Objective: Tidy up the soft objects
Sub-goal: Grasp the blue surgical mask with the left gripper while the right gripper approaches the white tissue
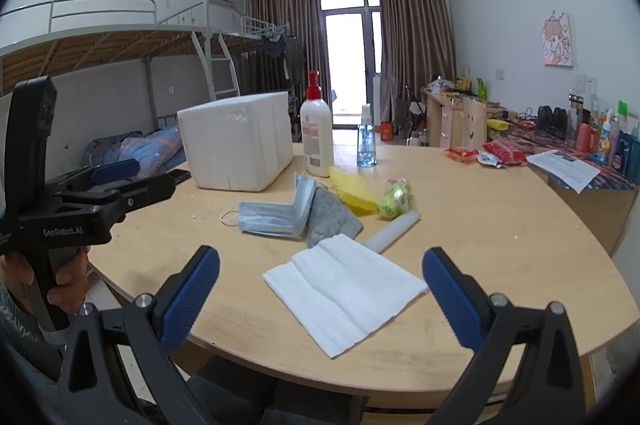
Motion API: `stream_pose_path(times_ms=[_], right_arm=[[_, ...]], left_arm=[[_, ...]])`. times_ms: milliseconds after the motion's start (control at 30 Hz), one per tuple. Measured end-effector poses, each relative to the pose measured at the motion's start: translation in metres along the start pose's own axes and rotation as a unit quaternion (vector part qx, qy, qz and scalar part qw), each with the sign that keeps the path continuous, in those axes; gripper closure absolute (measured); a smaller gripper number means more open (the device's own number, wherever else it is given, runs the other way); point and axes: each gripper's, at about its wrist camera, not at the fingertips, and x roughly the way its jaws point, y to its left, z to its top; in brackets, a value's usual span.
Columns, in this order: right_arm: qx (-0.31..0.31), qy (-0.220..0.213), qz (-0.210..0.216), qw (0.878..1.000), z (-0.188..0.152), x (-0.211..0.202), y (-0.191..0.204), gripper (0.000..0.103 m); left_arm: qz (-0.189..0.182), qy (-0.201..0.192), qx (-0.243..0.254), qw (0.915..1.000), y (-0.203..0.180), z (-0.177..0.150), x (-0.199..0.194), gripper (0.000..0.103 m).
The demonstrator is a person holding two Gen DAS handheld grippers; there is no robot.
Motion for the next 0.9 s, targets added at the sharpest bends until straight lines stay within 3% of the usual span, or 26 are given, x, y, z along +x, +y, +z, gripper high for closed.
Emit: stream_pose_path(times_ms=[267,533,800,900], right_arm=[[0.007,0.028,0.001,1.000,-0.005,0.020,-0.008,0.001],[0.010,0.056,0.001,0.998,-0.009,0.044,-0.014,0.001],[0.020,0.075,-0.002,0.997,-0.010,0.062,-0.024,0.001],[0.021,0.081,-0.005,0.996,-0.010,0.067,-0.027,0.001]], left_arm=[[-0.026,0.037,0.055,0.9975,0.005,0.007,0.039,0.001],[-0.060,0.087,0.066,0.9922,0.012,0.012,0.077,0.001],[-0.107,0.135,0.109,0.9790,0.013,0.014,0.119,0.007],[-0.120,0.154,0.120,0.9734,0.014,0.011,0.132,0.015]])
